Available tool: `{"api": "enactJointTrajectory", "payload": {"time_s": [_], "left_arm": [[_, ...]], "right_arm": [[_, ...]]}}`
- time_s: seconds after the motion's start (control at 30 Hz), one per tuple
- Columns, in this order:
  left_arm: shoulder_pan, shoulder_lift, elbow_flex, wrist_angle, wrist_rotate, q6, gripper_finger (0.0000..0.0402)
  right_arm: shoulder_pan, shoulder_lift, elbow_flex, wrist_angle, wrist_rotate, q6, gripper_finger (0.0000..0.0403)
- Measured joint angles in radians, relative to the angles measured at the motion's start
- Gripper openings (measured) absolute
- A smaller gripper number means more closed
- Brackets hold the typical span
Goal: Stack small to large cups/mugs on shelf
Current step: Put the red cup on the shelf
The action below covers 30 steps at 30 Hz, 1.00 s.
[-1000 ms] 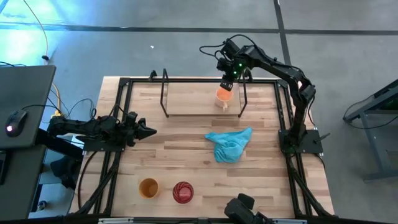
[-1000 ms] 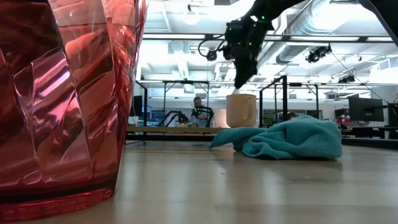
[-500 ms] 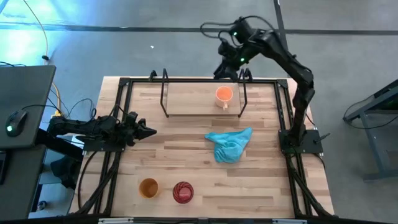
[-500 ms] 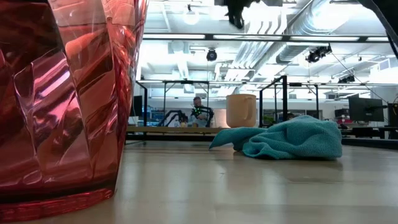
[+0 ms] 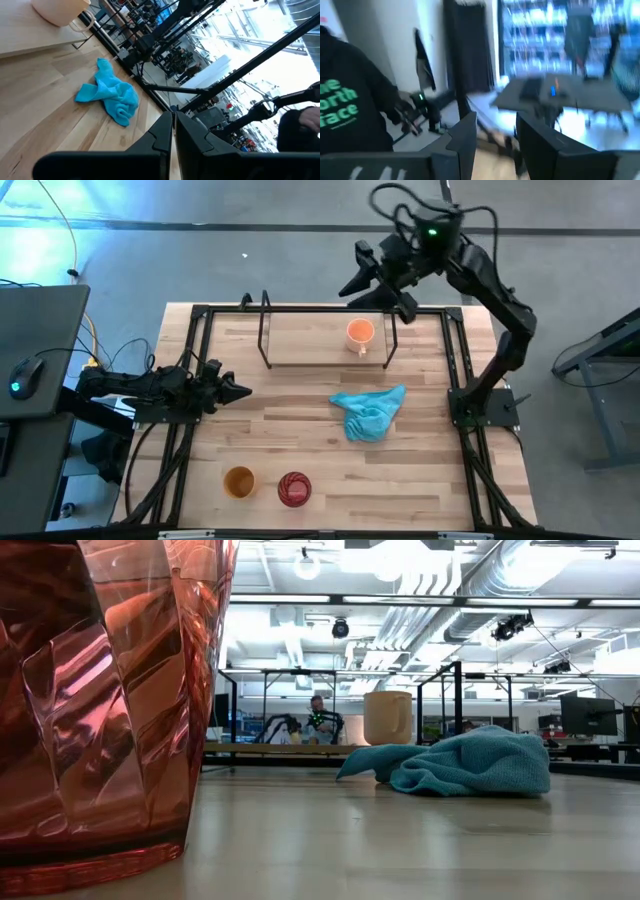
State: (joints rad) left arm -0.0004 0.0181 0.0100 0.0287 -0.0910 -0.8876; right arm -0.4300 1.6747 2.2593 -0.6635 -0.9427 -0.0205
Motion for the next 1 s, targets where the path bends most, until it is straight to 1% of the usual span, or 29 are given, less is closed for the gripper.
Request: {"api": "enactJointTrajectory", "payload": {"time_s": [0.2, 0.3, 0.4, 0.53, 0.63, 0.7, 0.77, 0.87, 0.93, 1.0], "left_arm": [[0.000, 0.000, 0.000, 0.000, 0.000, 0.001, 0.0012], [0.000, 0.000, 0.000, 0.000, 0.000, 0.000, 0.0012], [0.000, 0.000, 0.000, 0.000, 0.000, -0.004, 0.0012], [0.000, 0.000, 0.000, 0.000, 0.000, 0.025, 0.0012], [0.000, 0.000, 0.000, 0.008, -0.005, -0.008, 0.0012], [0.000, 0.000, 0.000, 0.042, -0.021, -0.010, 0.0012], [0.000, -0.001, 0.000, 0.100, -0.044, -0.053, 0.0012], [0.000, -0.001, 0.000, 0.200, -0.105, -0.055, 0.0012], [0.000, -0.001, 0.000, 0.235, -0.126, -0.053, 0.0012], [0.000, -0.001, 0.000, 0.263, -0.134, -0.052, 0.0012]], "right_arm": [[0.091, -0.010, 0.000, 0.273, 0.019, 0.073, 0.0130], [0.131, -0.010, 0.000, 0.343, 0.033, 0.057, 0.0130], [0.159, -0.009, 0.000, 0.374, 0.057, 0.042, 0.0130], [0.167, -0.009, -0.001, 0.487, -0.013, 0.046, 0.0130], [0.184, -0.010, -0.001, 0.564, -0.045, 0.109, 0.0130], [0.203, -0.010, -0.001, 0.592, -0.047, 0.176, 0.0130], [0.215, -0.010, -0.001, 0.603, -0.026, 0.231, 0.0130], [0.220, -0.011, -0.001, 0.592, -0.010, 0.285, 0.0130], [0.216, -0.016, -0.001, 0.565, -0.014, 0.281, 0.0130], [0.206, -0.029, -0.001, 0.528, -0.018, 0.233, 0.0130]]}}
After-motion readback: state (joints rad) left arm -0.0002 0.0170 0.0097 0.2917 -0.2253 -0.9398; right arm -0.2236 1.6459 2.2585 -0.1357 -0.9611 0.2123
